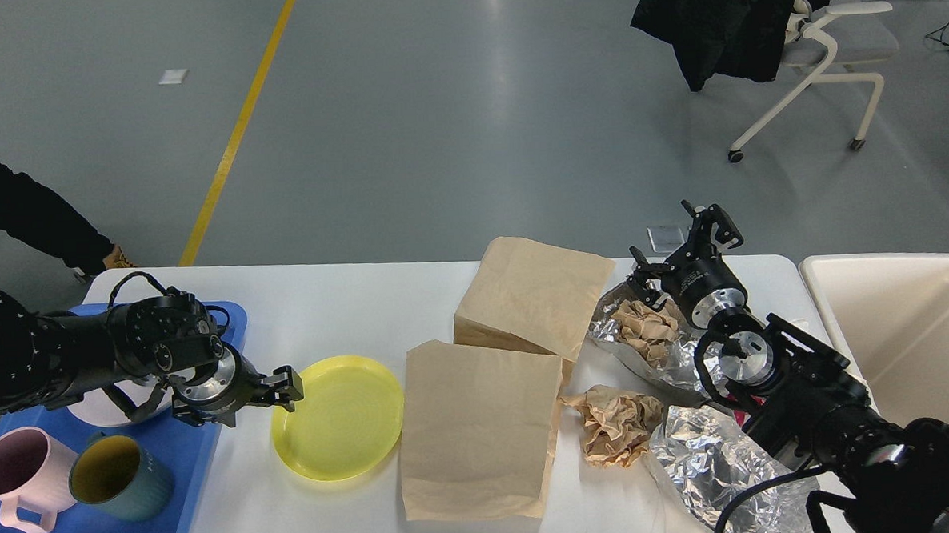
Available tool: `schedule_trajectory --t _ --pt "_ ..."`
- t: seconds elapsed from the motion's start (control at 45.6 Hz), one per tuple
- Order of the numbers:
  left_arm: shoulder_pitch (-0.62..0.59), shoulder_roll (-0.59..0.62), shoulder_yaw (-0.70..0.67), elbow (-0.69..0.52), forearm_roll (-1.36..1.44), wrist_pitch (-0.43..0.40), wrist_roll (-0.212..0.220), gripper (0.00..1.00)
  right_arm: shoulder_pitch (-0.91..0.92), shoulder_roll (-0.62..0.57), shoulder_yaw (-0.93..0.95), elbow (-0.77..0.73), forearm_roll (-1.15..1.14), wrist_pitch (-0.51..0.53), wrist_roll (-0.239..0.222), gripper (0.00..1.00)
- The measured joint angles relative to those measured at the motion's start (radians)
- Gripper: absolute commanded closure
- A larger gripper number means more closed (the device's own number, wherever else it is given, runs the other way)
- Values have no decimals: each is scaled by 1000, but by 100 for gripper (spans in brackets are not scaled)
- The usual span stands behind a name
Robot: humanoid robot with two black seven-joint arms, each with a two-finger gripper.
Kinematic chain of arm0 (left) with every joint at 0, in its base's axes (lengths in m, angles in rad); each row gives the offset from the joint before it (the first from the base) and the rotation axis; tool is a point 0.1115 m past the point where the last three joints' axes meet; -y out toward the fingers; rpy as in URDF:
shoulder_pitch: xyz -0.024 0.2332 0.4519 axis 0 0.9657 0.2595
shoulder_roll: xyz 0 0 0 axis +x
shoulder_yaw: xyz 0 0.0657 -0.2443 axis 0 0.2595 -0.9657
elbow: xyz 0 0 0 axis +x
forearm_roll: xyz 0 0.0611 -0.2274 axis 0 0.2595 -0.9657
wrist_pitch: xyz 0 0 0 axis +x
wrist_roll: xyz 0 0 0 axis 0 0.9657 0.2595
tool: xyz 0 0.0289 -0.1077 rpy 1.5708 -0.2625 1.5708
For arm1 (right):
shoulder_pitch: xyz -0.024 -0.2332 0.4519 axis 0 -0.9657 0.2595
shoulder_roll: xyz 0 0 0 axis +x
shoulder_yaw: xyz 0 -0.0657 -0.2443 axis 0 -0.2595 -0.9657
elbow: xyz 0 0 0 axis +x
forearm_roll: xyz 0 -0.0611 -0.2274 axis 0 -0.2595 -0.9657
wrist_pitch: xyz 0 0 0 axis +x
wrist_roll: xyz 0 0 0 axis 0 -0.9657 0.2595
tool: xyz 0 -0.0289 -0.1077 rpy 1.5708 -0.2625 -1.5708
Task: Tidy desktop
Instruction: 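Move the left gripper to the yellow plate edge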
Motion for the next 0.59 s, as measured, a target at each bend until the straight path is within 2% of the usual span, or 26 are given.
schedule_trajectory --t 0.592 --pt "60 -39 -38 35 1 42 40 21 0 0 0 0 0 0 0 0"
